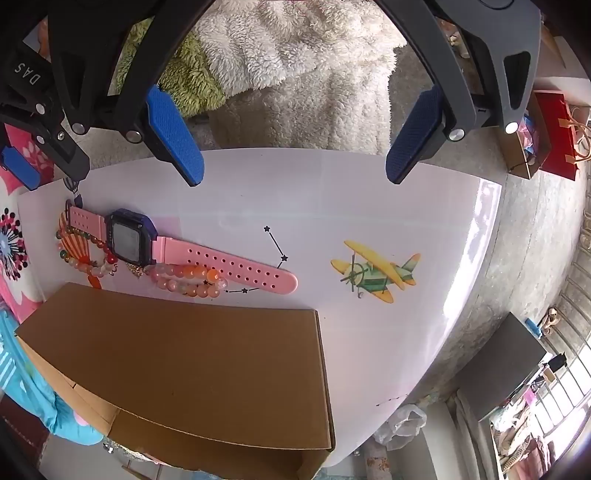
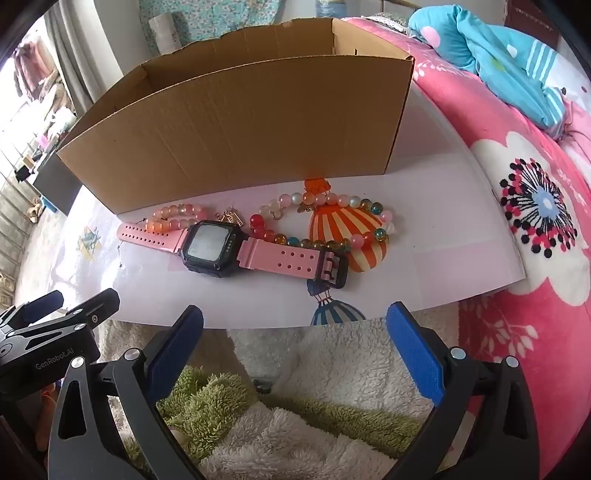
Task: Organize jewelry
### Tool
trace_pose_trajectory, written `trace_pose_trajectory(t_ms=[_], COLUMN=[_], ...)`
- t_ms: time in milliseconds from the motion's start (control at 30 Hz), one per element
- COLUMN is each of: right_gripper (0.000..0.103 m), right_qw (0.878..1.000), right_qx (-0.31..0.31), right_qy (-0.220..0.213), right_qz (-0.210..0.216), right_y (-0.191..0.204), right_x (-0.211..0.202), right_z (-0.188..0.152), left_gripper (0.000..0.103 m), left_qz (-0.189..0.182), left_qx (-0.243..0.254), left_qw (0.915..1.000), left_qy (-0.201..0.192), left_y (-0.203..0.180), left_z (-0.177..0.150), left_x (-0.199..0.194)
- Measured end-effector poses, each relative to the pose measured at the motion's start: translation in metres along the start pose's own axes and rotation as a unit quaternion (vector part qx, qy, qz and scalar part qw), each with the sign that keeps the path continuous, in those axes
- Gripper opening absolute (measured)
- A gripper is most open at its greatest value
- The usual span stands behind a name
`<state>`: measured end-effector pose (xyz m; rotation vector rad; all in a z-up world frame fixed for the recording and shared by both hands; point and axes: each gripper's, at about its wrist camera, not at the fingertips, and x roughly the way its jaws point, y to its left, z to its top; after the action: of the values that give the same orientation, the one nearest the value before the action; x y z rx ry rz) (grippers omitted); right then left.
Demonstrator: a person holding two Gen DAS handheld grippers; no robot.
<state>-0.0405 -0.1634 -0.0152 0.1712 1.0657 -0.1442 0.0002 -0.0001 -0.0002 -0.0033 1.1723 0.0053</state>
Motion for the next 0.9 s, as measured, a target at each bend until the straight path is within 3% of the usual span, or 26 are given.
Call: trace_pose_trajectory(t_ms=[900], right_gripper=[0.097], right_qw=[1.000], right_qx=[0.002], right_qy=[-0.001], right_qz=[-0.003], right_y=[-0.0032], right_x=[0.0007], right_z=[-0.0008], left_gripper=[0.095], left_qz=[-0.004], left_qx=[0.001], left_qw=[1.0000], left_qy=[-0.001], left_y=[-0.0053], left_z=[0.0003], left_x=[-0.0029])
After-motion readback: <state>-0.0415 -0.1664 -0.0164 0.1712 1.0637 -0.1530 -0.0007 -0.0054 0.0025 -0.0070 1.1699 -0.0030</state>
